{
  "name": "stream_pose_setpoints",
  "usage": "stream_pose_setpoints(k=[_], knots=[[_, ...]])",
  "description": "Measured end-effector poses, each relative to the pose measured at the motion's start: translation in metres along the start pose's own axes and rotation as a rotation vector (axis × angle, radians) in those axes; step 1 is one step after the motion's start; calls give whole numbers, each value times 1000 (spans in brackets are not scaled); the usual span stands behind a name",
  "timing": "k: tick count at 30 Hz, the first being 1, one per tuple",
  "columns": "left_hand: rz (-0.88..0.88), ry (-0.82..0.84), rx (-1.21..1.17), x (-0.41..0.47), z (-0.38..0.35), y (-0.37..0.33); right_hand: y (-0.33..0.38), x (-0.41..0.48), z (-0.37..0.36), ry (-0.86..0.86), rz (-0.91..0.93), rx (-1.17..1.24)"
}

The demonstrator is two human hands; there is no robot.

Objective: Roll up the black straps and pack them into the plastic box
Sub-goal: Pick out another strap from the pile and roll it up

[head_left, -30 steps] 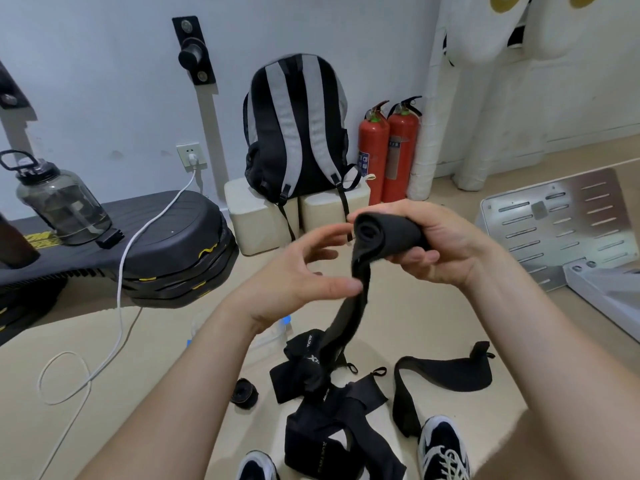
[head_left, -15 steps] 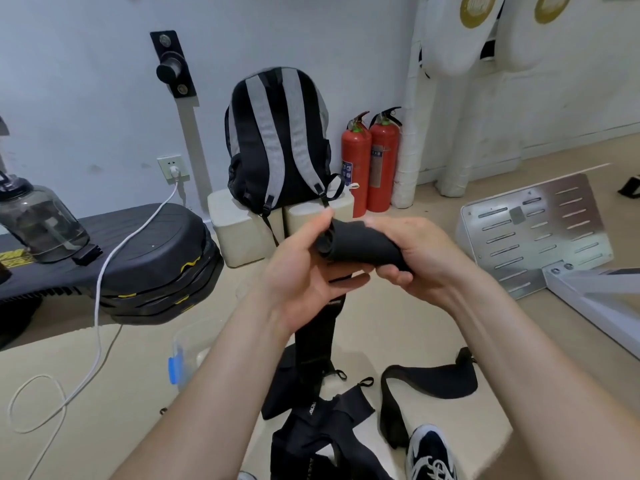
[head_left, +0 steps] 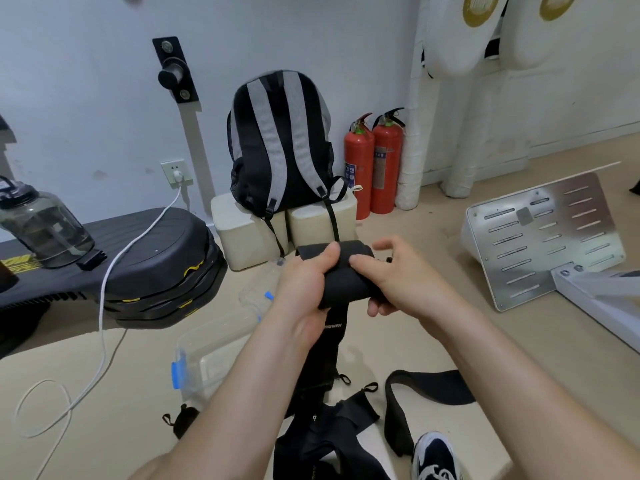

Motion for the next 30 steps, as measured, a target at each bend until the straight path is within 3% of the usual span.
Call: stream_pose_setpoints(k=[5,8,11,15,19,24,27,30], knots=[[-11,25,63,-1,2,9,6,-4,-3,-159,138,-305],[31,33,114,-3,4,13,8,-8,-10,-155,170,-479],[139,0,142,-6,6,26,6,-5,-10,-108,154,-507],[173,-37,119,-4,10,31,-8,-2,-17,-5,73,-247],[123,-61,42,-3,13,24,-15,0,-19,-11,9,23],[-118,45,308,1,12,-2,-42,-12,-34,114,-288,491],[-133,119,425,0,12,-3,-44,-16,-45,196,-309,483],[-94,57,397,-4,19,-6,-38,-11,-42,112,-241,437]])
Point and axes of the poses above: each hand's wrist, its own x-axis towards the middle knuckle, its own z-axis out of the back of the hand, y = z × x, the point moved 9 cm from there along x, towards the middle knuckle, and after that the axes turned 9 degrees about -z, right-handed, at the moved point
